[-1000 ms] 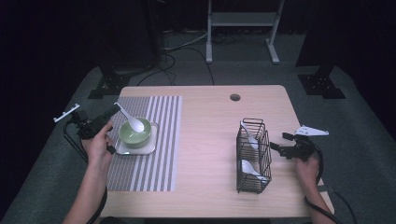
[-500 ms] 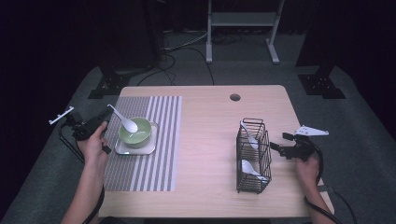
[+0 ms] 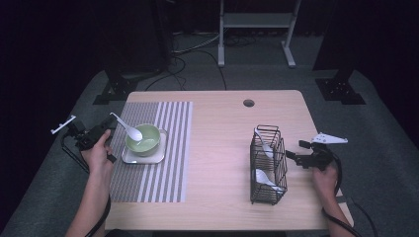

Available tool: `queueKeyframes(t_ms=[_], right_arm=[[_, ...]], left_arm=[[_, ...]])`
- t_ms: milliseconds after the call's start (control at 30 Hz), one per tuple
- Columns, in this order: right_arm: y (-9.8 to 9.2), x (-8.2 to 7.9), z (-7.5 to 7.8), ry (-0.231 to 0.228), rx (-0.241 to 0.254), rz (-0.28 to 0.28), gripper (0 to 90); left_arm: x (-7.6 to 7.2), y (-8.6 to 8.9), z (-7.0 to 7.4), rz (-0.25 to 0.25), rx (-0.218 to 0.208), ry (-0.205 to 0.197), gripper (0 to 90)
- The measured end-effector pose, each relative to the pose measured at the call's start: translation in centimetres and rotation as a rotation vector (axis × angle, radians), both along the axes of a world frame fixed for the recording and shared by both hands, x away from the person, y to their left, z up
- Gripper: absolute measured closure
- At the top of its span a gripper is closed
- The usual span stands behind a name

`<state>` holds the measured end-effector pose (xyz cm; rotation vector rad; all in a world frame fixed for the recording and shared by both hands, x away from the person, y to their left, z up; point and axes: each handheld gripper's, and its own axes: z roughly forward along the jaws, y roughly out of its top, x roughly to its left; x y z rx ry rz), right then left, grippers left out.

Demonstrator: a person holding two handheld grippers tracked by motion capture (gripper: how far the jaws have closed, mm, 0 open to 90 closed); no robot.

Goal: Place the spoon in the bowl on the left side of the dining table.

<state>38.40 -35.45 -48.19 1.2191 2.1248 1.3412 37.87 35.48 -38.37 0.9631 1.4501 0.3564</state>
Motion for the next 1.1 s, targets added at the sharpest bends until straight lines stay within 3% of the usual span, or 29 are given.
queueKeyframes(t_ms=[1100], right_arm=[[0.0, 0.0, 0.0, 0.001, -0.002, 0.000, 14.2]], left_arm=[[0.5, 0.8, -3.8, 0.023, -0.015, 0.066, 85.6]])
